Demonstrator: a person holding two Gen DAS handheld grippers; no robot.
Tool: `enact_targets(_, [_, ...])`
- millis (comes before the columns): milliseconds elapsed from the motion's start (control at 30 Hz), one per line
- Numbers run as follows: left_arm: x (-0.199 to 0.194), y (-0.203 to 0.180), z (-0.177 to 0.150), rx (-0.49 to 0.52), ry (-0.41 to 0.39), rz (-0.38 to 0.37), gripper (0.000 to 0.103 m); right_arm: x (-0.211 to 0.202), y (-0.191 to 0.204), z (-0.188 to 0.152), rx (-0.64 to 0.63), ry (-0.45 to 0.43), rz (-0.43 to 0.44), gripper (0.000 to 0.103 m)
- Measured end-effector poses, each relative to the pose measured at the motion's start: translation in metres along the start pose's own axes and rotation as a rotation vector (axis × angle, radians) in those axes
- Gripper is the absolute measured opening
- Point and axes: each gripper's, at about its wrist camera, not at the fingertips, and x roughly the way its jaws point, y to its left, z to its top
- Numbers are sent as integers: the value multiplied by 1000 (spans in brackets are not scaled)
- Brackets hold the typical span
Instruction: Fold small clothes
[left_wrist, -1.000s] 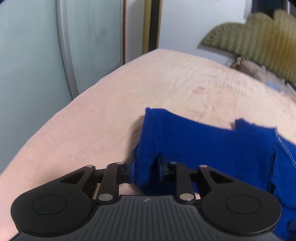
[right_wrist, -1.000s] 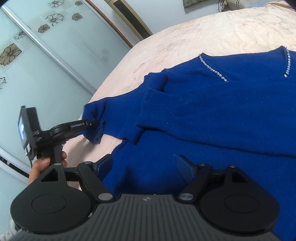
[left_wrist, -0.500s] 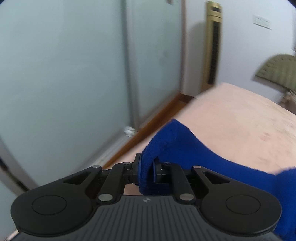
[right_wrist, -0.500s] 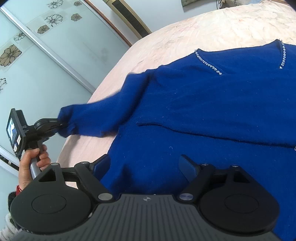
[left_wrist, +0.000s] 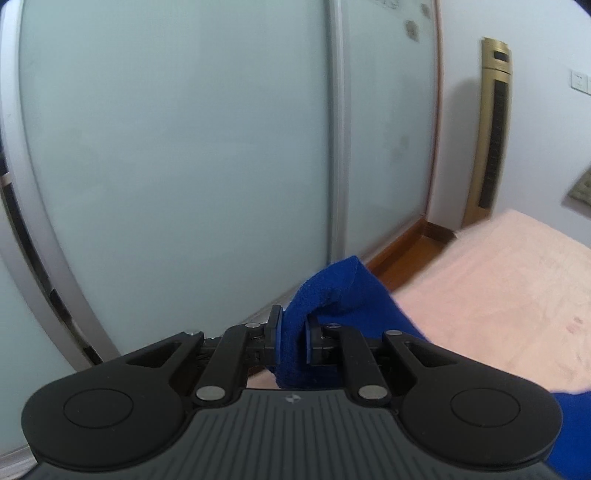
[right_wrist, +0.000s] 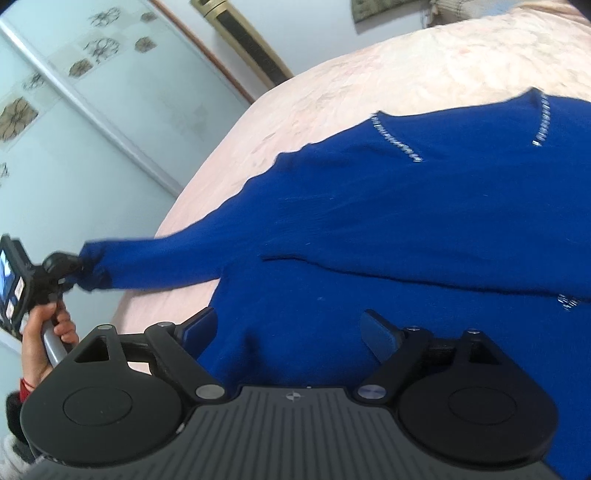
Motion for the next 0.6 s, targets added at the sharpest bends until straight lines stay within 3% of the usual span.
enact_targets(133, [-33, -37, -6, 131, 7, -218, 11, -5, -9, 2, 39, -26, -2, 87])
enact_targets(300, [-68, -92, -22, 232, 120, -533, 11, -11, -20, 3, 85, -52, -7, 88])
enact_targets(500, [-87, -148, -55, 331, 247, -750, 11, -19, -38, 0, 138, -84, -32, 88])
enact_targets(600, [-82, -167, -70, 333, 360, -843, 12, -21, -44, 1, 163, -100, -36, 88])
